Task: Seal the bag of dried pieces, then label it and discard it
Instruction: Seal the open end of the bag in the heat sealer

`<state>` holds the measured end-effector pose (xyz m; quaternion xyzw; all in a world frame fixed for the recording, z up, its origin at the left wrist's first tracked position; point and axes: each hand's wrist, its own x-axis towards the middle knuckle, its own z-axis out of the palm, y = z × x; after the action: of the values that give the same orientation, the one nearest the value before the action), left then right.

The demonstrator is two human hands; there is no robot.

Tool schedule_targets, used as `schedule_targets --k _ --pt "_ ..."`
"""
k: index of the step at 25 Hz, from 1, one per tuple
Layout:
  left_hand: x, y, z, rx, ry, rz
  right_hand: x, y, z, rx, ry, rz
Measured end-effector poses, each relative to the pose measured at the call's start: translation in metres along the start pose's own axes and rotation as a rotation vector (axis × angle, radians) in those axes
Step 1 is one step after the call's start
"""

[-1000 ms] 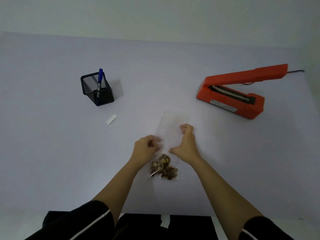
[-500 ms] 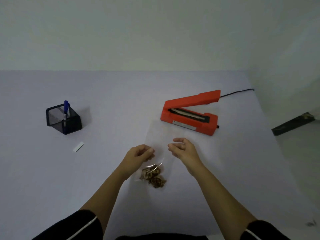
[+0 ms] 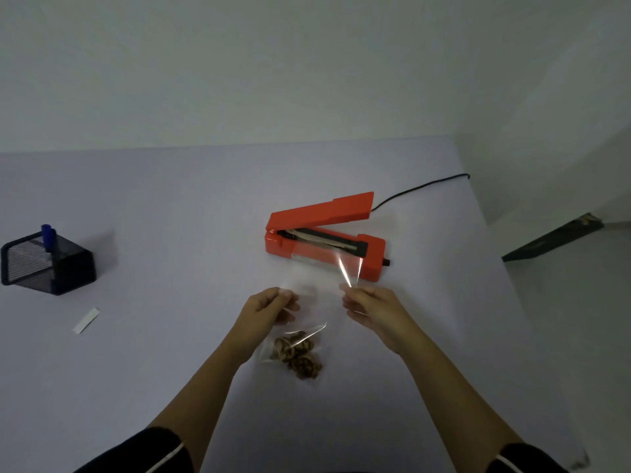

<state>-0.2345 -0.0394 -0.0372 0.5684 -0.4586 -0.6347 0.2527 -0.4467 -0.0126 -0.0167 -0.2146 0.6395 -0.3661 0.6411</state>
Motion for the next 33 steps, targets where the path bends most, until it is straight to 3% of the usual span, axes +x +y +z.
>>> schedule_targets --k 5,11,13,16,19,24,29,33 --pt "0.008 0.004 0.020 -0.002 0.167 -0.020 0.012 -0.002 -0.009 -0.060 0.104 -0.081" --pt "0.016 0.013 0.028 -0.046 0.240 -0.076 0.017 -0.005 -0.007 -0.089 0.192 -0.182" --pt "0.018 0.015 0.029 -0.031 0.243 -0.090 0.013 -0.012 -0.006 -0.269 0.351 -0.362" --pt "0.023 0.018 0.030 -0.015 0.249 -0.108 -0.002 -0.048 -0.008 -0.447 0.559 -0.836" --pt "0.027 0.018 0.031 -0.017 0.276 -0.125 -0.010 -0.090 -0.007 -0.695 0.438 -1.133" --pt "0.029 0.017 0.029 0.001 0.315 -0.151 0.008 -0.104 -0.006 -1.182 0.186 -1.171" --pt "0.033 0.017 0.025 0.029 0.304 -0.153 0.021 -0.089 -0.026 -1.323 0.252 -1.166" --pt "0.035 0.017 0.024 0.046 0.289 -0.153 0.028 -0.073 -0.037 -1.389 0.225 -1.016"
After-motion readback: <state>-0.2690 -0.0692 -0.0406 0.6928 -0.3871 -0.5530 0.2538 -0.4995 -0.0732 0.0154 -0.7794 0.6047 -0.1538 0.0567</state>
